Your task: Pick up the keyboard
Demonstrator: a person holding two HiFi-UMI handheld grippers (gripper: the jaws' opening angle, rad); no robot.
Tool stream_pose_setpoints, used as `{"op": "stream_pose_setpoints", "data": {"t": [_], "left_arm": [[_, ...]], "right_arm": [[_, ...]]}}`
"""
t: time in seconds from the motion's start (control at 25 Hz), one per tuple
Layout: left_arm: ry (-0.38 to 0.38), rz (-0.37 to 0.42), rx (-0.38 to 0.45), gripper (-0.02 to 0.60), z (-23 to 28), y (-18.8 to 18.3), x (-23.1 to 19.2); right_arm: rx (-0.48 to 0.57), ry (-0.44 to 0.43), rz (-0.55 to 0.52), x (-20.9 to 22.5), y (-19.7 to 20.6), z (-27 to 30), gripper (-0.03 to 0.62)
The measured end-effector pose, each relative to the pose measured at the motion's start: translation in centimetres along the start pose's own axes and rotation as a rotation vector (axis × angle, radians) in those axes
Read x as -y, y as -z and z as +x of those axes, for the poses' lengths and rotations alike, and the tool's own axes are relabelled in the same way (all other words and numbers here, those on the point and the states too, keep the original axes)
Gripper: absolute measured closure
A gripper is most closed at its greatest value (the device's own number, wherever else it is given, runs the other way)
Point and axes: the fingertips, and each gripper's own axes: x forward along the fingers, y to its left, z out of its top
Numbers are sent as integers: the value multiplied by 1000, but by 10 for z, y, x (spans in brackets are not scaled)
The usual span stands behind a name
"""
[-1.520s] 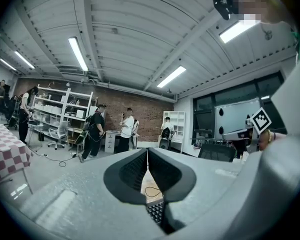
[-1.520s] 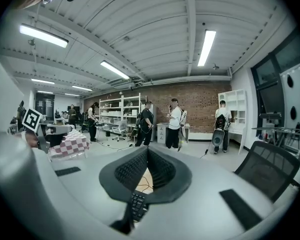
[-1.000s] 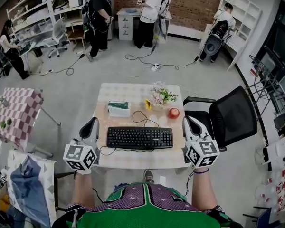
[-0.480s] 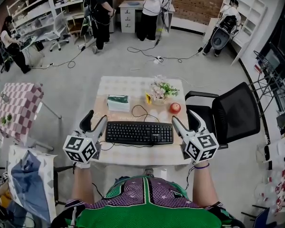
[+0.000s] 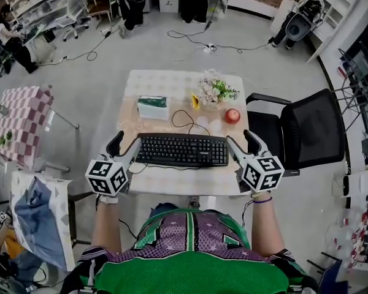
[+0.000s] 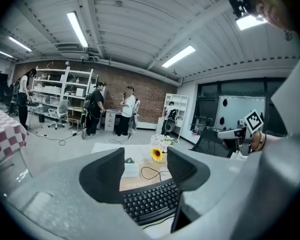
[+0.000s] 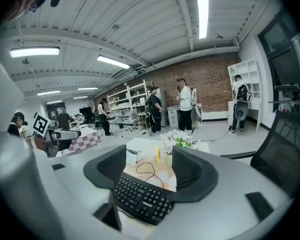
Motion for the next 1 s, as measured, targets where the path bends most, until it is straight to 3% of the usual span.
{"op": "stream_pose_setpoints", "data": {"t": [0.52, 0.64, 0.84, 1.0], "left_arm": [[-17, -82, -147, 324, 43, 70, -23], [-38, -70, -200, 324, 55, 93, -31], [-44, -143, -246, 324, 66, 123, -39], [-66, -147, -312, 324, 76, 150, -50]], "right_arm": [[-203, -8, 47, 31, 77, 39, 322], [-251, -6, 80, 42, 101, 49, 322], [-329, 14, 145, 63, 146, 66, 322], [-382, 21, 213, 74, 176, 75, 322]]}}
